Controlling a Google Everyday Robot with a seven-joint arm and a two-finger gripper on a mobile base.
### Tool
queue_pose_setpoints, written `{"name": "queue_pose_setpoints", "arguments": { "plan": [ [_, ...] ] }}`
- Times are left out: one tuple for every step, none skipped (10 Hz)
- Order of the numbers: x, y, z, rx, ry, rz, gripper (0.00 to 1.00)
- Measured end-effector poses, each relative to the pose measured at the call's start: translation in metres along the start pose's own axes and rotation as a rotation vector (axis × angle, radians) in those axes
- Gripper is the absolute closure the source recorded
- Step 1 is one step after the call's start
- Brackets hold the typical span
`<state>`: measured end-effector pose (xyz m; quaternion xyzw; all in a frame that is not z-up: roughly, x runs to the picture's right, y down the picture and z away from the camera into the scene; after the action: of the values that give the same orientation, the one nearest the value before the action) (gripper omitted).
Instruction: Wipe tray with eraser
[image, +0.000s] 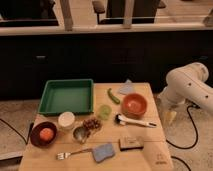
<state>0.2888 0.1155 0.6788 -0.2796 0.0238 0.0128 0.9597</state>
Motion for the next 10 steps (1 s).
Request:
{"name": "queue_pose_setpoints", "arguments": {
  "plan": [
    [-0.004, 0.011, 0.0, 0.002, 0.008, -0.034, 0.2],
    [-0.004, 0.018, 0.0, 0.003, 0.015, -0.049, 0.2],
    [-0.006, 0.019, 0.001, 0.005, 0.017, -0.061, 0.2],
    [-0.009, 0.019, 0.002, 0.007, 0.02, -0.076, 0.2],
    [-0.01, 0.019, 0.002, 0.009, 0.023, -0.084, 0.2],
    [-0.012, 0.024, 0.004, 0.008, 0.022, -0.098, 0.2],
    [-0.013, 0.032, 0.005, 0.007, 0.024, -0.112, 0.2],
    [-0.014, 0.043, 0.007, 0.005, 0.025, -0.13, 0.2],
    [-0.013, 0.052, 0.009, 0.004, 0.028, -0.141, 0.2],
    [-0.017, 0.055, 0.011, 0.004, 0.03, -0.161, 0.2]
  ]
}}
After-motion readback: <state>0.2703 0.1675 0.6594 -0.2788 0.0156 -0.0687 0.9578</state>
